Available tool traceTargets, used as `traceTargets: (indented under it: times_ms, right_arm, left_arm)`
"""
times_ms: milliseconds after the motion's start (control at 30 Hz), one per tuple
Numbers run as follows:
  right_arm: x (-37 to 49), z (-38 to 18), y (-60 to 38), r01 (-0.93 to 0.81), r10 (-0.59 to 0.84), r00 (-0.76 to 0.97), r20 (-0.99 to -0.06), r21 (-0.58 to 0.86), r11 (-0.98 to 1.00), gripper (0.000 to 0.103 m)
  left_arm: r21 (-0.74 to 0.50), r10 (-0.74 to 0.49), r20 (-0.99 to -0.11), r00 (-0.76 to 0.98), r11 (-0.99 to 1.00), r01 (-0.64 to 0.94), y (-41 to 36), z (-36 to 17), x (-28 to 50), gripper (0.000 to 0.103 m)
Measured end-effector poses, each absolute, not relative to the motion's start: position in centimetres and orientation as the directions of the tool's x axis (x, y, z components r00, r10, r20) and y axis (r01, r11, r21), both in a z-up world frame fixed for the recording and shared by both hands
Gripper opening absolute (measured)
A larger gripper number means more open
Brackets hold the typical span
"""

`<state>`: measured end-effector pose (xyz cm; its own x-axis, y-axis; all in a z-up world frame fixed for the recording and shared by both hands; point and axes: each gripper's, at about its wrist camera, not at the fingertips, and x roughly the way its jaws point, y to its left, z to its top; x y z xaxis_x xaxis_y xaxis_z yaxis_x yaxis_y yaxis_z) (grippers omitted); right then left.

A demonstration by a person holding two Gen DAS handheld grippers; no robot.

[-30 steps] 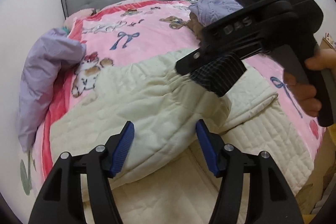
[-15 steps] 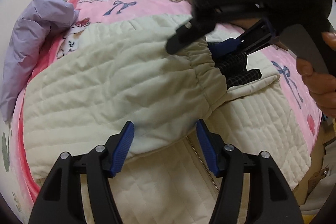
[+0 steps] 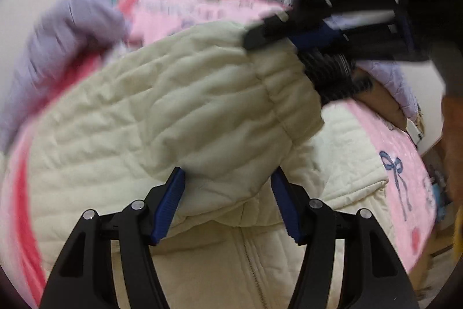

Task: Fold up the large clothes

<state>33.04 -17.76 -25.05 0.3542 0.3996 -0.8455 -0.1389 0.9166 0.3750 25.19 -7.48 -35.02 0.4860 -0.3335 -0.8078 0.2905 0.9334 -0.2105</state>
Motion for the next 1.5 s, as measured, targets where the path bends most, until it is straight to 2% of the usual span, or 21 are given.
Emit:
traceTargets:
  times_ms: [167,333,433,467,500,600,667,700,800,900,967,1100,1233,1333,1400,1500]
  right_arm:
    - [33.7,-32.2,-19.3,-0.009,0.424,0.235,-0.875,0.434,0.901,0.016]
    - [33.1,-33.9,-19.8,0.002,0.453,0.241,-0.859,0.467,0.884,0.016]
    - [32.5,-32.5,-20.4,-0.004,0.453,0.262,-0.852,0.469,0.883,0.036]
    - [32.0,-31.3,-20.6,-0.02,0.433,0.292,-0.852,0.448,0.894,0.051]
    - [31.4,-30.2,-20.8,-0.038,0.409,0.327,-0.852,0.421,0.906,0.061]
    - [29.3,-27.2,-20.3,-0.11,0.318,0.444,-0.838,0.302,0.947,0.061]
    - [27.2,-25.3,-18.9,-0.211,0.275,0.556,-0.785,0.187,0.959,0.061]
    - [26.7,-24.9,-18.4,-0.251,0.28,0.58,-0.765,0.159,0.955,0.066]
    - [26.2,-25.6,-15.2,-0.387,0.317,0.565,-0.762,0.094,0.917,0.066]
    - [26.8,-28.0,-13.1,-0.417,0.264,0.55,-0.793,0.013,0.909,0.063]
    - [27.2,-29.9,-13.5,-0.384,0.243,0.538,-0.807,0.022,0.923,0.059]
    - [27.6,-32.6,-14.7,-0.338,0.259,0.49,-0.832,0.092,0.936,0.059]
    - [27.9,-35.0,-13.8,-0.368,0.207,0.47,-0.858,0.022,0.929,0.06]
    - [27.9,-35.9,-13.6,-0.369,0.201,0.473,-0.858,0.014,0.929,0.065]
    - [28.1,-36.1,-13.3,-0.377,0.207,0.45,-0.869,0.025,0.926,0.075]
    - [27.9,-35.1,-12.0,-0.399,0.151,0.458,-0.876,-0.051,0.915,0.077]
  left_arm:
    - [-0.225,-0.323,-0.83,0.454,0.94,0.257,-6.1,-36.9,24.7,0.062]
    - [-0.242,-0.359,-0.806,0.471,0.926,0.291,-3.9,-35.2,22.6,0.062]
    - [-0.239,-0.363,-0.774,0.519,0.926,0.292,-1.3,-33.0,22.0,0.064]
    - [-0.241,-0.357,-0.761,0.541,0.931,0.274,-0.1,-32.3,21.8,0.066]
    - [-0.25,-0.353,-0.749,0.561,0.934,0.253,1.1,-31.7,21.9,0.069]
    - [-0.257,-0.292,-0.748,0.595,0.955,0.147,5.1,-31.0,23.2,0.071]
    - [-0.258,-0.258,-0.77,0.583,0.962,0.085,7.2,-31.7,24.8,0.071]
    - [-0.259,-0.258,-0.79,0.557,0.963,0.078,7.8,-32.4,25.8,0.071]
    - [-0.242,-0.245,-0.818,0.521,0.967,0.076,8.7,-34.0,27.6,0.071]
    - [-0.205,-0.202,-0.816,0.542,0.977,0.056,9.1,-35.2,28.5,0.071]
    - [-0.196,-0.182,-0.822,0.539,0.98,0.032,9.3,-35.9,28.5,0.071]
    - [-0.185,-0.173,-0.847,0.503,0.982,0.026,9.5,-37.8,29.0,0.071]
    - [-0.145,-0.147,-0.88,0.452,0.989,0.038,9.0,-39.8,30.1,0.071]
    - [-0.103,-0.12,-0.884,0.451,0.993,0.061,8.4,-40.5,30.3,0.071]
    - [-0.081,-0.107,-0.88,0.462,0.994,0.076,8.1,-40.4,30.0,0.072]
    - [-0.087,-0.114,-0.856,0.505,0.993,0.076,8.2,-39.3,28.9,0.072]
